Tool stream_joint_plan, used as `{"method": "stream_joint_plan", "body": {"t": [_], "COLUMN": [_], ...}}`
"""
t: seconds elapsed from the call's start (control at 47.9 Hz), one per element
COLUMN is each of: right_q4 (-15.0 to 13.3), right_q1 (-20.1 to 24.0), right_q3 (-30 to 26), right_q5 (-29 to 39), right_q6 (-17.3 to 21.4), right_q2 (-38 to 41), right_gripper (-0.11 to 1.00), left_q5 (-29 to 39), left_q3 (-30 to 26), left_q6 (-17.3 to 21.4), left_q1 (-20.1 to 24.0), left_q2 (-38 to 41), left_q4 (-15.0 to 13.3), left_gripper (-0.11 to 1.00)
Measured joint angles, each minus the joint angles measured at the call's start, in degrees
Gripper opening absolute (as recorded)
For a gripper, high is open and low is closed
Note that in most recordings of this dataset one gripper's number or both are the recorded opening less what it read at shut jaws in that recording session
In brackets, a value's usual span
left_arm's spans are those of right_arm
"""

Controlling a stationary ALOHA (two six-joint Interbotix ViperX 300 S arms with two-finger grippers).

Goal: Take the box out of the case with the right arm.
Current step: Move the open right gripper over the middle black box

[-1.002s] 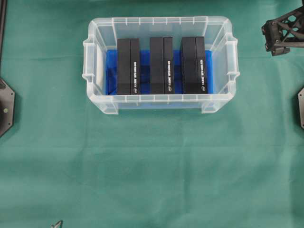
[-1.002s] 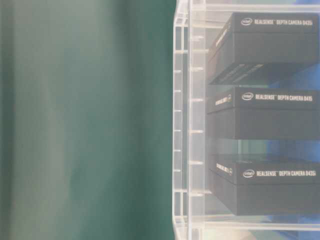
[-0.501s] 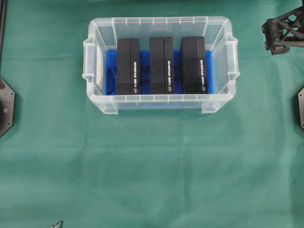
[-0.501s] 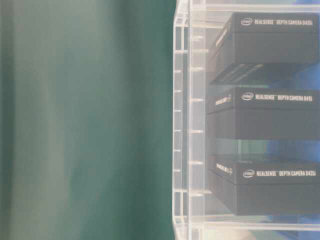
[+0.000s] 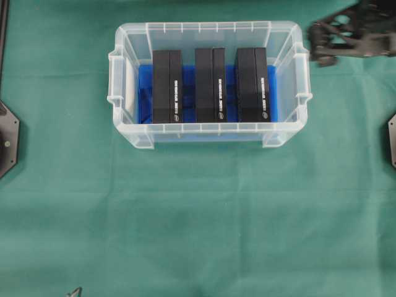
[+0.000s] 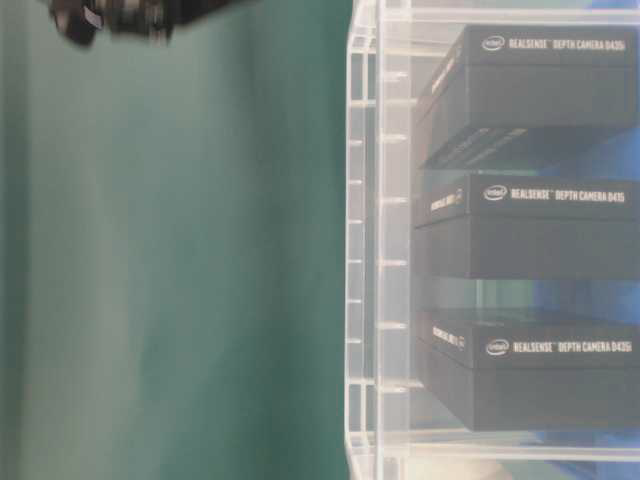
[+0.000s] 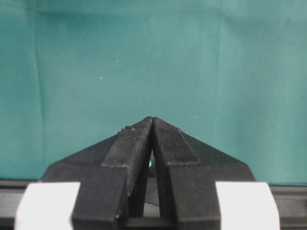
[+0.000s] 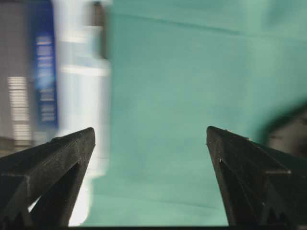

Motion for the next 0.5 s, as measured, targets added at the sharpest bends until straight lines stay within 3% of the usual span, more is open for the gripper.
{"method": "stream_joint_plan", "body": {"t": [0.25,0.501], "right_q4": [0.26,0.35], "right_q1": [2.29,5.19], "right_q3": [-14.24,-26.72], "right_q5": [0.09,0.09], "right_q6": [3.25,4.13], "right_q2": [13.27,24.61], "right_gripper": [0.93,0.93], "left_q5": [0.53,1.32], "left_q3": [0.00,0.00], "left_q6": [0.09,0.18], "left_q1": [0.09,0.35], "left_q2": [-0.18,0.09], "left_q4": [0.18,0.26], "left_gripper": [0.00,0.00]}}
